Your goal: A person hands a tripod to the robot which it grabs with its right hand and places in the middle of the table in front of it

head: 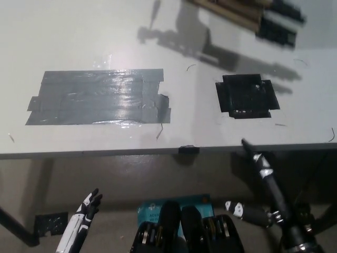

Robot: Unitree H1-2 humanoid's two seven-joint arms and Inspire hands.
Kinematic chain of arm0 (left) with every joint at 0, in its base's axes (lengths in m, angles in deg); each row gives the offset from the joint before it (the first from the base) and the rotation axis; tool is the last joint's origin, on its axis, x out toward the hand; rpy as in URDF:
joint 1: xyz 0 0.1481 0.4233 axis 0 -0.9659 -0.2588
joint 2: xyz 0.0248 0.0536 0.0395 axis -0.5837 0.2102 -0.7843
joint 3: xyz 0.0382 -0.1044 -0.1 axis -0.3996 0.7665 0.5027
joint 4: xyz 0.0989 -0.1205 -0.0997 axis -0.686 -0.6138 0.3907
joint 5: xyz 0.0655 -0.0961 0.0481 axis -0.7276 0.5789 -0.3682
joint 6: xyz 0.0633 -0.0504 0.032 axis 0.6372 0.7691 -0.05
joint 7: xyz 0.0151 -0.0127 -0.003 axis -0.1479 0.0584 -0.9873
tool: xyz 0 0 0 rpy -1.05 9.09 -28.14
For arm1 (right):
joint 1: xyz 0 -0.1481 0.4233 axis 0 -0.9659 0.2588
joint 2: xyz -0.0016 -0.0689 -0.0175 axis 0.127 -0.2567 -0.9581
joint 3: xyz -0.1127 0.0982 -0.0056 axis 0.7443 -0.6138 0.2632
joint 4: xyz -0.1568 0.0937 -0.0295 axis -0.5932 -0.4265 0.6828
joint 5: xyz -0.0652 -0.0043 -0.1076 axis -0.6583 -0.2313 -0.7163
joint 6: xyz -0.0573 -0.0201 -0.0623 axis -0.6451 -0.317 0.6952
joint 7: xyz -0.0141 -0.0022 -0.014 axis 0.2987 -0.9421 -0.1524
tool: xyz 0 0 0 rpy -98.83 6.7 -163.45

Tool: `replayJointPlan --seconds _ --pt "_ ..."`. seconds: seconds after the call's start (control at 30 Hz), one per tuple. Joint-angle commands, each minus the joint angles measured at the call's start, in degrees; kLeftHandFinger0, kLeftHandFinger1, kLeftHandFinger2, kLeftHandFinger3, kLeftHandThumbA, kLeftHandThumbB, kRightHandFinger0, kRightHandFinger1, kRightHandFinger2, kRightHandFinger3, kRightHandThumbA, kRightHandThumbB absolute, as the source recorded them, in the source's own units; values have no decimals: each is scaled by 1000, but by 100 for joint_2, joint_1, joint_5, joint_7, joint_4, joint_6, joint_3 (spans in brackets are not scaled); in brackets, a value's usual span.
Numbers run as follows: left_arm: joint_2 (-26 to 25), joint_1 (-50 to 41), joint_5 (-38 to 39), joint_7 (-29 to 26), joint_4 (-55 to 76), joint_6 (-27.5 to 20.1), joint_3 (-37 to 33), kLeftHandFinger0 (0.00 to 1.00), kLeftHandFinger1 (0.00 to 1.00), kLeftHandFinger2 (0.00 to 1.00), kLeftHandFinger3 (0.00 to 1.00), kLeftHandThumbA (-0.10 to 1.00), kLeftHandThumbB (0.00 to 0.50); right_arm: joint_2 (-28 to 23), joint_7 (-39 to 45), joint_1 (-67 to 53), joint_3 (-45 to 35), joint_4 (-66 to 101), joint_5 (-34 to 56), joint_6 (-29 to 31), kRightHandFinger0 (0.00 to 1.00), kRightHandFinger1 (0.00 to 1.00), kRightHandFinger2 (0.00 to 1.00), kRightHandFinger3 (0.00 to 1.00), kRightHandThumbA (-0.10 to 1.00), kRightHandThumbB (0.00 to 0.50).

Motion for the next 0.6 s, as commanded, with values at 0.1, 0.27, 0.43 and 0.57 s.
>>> replayJointPlan --seconds 0.1,0.27,0.43,0.57 --pt "-118 -76 -140 41 5 -402 -58 1000 1000 1000 1000 1000 328 -53 329 1184 -167 1835 -1847 -799 1000 1000 1000 1000 929 390" --pt "-116 -73 -168 31 45 -318 -48 1000 1000 1000 1000 1000 354 11 688 2097 -71 1757 -2892 -1405 1000 1000 1000 1000 942 413" --pt "-125 -63 -148 41 76 -323 -34 1000 1000 1000 1000 1000 342 150 781 2900 104 1235 -3466 -1772 1000 1000 1000 1000 940 385" --pt "-121 24 -130 51 49 -363 -33 1000 1000 1000 1000 1000 322 164 678 3491 162 614 -3620 -1996 1000 1000 1000 1000 957 379"
